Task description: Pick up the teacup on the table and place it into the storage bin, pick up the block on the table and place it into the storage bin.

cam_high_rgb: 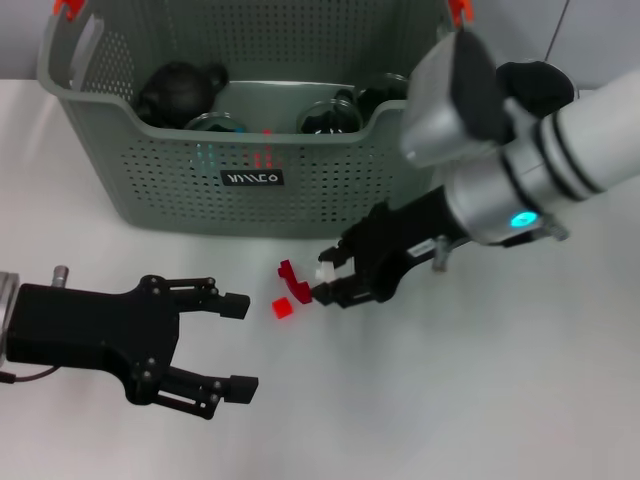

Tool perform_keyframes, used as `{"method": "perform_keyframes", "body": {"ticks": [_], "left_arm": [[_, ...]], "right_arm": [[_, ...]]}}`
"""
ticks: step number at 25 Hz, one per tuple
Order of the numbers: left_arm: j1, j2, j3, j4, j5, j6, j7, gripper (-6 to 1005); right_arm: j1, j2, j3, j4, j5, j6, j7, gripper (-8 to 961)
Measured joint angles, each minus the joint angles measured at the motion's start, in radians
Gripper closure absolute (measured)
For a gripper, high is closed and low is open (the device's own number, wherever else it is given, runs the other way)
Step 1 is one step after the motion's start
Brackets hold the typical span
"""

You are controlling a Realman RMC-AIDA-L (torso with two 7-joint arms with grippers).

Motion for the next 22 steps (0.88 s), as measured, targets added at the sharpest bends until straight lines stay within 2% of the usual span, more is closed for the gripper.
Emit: {"method": "perform_keyframes", "body": {"ticks": [1, 2, 3, 6, 9, 13, 17, 20, 22], "left_arm": [[0.000, 0.000, 0.000, 0.000, 0.000, 0.000, 0.000, 67], [0.000, 0.000, 0.000, 0.000, 0.000, 0.000, 0.001, 67], [-0.001, 0.000, 0.000, -0.001, 0.000, 0.000, 0.003, 67], [-0.001, 0.000, 0.000, -0.003, 0.000, -0.002, 0.005, 67], [0.001, 0.000, 0.000, -0.003, 0.000, -0.002, 0.007, 67], [0.001, 0.000, 0.000, -0.003, 0.000, 0.001, 0.007, 67], [-0.002, 0.000, 0.000, -0.005, 0.000, -0.003, 0.007, 67], [-0.003, 0.000, -0.001, -0.005, -0.003, -0.007, 0.001, 67], [-0.007, 0.001, -0.009, -0.005, -0.005, -0.008, -0.008, 67]], "right_arm": [[-0.012, 0.000, 0.039, -0.039, -0.010, -0.044, 0.001, 427], [-0.029, 0.004, 0.121, -0.108, -0.022, -0.134, 0.002, 424], [-0.029, 0.004, 0.121, -0.108, -0.022, -0.134, 0.002, 420], [-0.032, 0.015, 0.252, -0.199, -0.022, -0.258, 0.000, 409], [-0.016, 0.021, 0.311, -0.250, -0.020, -0.281, 0.013, 398], [0.025, 0.030, 0.350, -0.265, -0.033, -0.205, 0.042, 384], [0.084, 0.051, 0.354, -0.233, -0.110, -0.027, 0.107, 370], [0.150, 0.066, 0.340, -0.163, -0.221, 0.105, 0.171, 359], [0.203, 0.067, 0.332, -0.089, -0.279, 0.162, 0.202, 351]]}}
